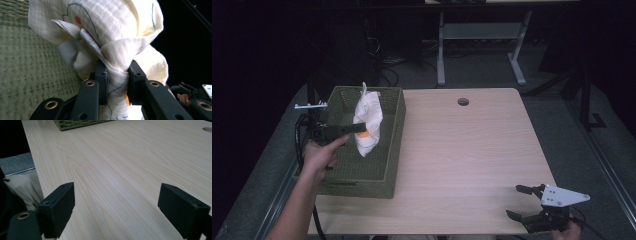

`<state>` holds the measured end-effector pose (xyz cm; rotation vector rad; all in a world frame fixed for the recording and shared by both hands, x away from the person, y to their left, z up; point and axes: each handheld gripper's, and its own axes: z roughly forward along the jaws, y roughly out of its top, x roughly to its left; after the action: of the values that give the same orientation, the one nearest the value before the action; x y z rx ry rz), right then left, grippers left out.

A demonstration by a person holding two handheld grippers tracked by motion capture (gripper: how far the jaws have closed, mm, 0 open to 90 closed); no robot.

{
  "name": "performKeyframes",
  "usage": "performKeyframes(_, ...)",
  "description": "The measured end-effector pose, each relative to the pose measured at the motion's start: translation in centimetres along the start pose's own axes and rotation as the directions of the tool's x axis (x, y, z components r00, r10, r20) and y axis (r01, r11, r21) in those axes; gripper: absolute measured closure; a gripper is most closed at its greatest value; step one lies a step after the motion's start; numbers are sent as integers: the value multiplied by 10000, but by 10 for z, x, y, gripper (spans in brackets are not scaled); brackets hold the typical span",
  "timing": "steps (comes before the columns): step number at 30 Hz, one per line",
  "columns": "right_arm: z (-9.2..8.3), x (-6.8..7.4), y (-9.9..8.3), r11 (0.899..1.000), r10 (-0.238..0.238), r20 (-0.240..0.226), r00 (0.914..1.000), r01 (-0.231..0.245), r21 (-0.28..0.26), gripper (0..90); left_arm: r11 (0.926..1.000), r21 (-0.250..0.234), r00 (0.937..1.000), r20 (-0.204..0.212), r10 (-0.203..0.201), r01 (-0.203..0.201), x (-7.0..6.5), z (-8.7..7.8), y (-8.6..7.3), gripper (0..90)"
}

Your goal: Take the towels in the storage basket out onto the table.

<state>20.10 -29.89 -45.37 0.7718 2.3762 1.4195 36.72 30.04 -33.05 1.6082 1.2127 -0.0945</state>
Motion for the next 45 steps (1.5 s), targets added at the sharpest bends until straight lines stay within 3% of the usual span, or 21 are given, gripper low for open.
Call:
performKeyframes(19,0,0,1,10000,-83,23,10000,83,-32,138,9983,40,9959,705,574,-578,-24,24,7,746)
performKeyframes(31,-1,1,1,10000,-56,-6,10000,56,-34,138,9957,253,9929,810,869,-892,-37,37,10,746)
performKeyframes(45,-1,0,2,10000,15,-20,10000,-16,-47,138,9912,597,9881,1055,1116,-1183,-53,64,10,746)
